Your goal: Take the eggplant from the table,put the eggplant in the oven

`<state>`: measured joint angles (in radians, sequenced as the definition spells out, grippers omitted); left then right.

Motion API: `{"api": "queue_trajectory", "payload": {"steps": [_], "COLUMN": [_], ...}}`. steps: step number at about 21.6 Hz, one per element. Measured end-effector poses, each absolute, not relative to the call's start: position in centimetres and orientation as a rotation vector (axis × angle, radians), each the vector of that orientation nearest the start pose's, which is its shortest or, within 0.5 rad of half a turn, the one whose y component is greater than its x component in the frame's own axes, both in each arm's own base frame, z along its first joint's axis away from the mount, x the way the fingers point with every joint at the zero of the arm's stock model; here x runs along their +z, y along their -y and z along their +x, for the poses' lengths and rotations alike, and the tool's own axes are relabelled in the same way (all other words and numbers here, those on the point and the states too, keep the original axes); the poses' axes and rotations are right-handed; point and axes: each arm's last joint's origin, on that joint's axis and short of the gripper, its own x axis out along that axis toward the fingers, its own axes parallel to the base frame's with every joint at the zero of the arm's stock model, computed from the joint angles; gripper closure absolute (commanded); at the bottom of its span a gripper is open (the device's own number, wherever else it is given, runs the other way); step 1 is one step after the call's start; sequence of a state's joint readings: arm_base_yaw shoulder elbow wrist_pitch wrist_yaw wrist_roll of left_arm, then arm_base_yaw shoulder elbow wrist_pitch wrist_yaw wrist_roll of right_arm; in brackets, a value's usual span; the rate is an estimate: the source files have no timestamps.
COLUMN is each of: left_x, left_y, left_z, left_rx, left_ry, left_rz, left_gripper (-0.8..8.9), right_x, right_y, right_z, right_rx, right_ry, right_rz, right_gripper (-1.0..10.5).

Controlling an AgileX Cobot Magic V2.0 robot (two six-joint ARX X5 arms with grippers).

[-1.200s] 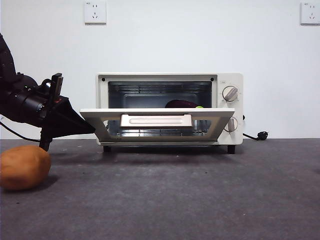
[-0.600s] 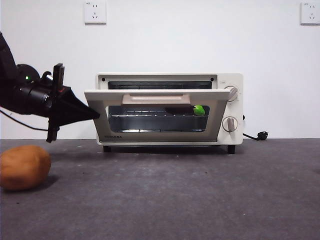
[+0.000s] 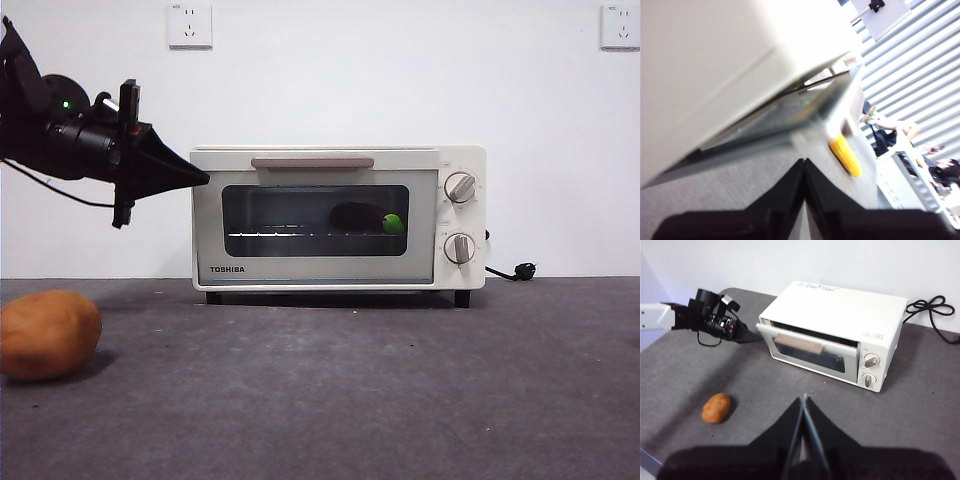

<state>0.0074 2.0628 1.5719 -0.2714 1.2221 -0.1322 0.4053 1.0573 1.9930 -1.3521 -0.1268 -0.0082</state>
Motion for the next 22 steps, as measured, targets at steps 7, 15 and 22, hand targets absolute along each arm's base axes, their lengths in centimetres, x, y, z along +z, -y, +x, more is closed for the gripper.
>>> {"api": "queue_trajectory", "payload": {"steps": [7,15,22], "left_x": [22.30,22.25,23.09], "left_y": [2.60,2.75,2.74], "left_z": [44.89,44.85,44.27], "left_rx": [-1.043,-1.039,-1.031], "left_ry": [-0.729,-0.737,-0.756], "left_rz": [-0.534,-0.534,-0.545], "left_gripper": [8.20,8.20,8.20], "right_x": [52.66,52.67,52.67], "right_y": [-3.49,-3.47,-3.47], "right_z": [7.20,7.16,7.15], "right_rx": [0.527,0.528,0.529], "right_ry": [-0.424,-0.421,-0.421], "right_rz": [-0.075,-0.079,-0.079], "right_gripper": [9.6,9.6,9.6]}}
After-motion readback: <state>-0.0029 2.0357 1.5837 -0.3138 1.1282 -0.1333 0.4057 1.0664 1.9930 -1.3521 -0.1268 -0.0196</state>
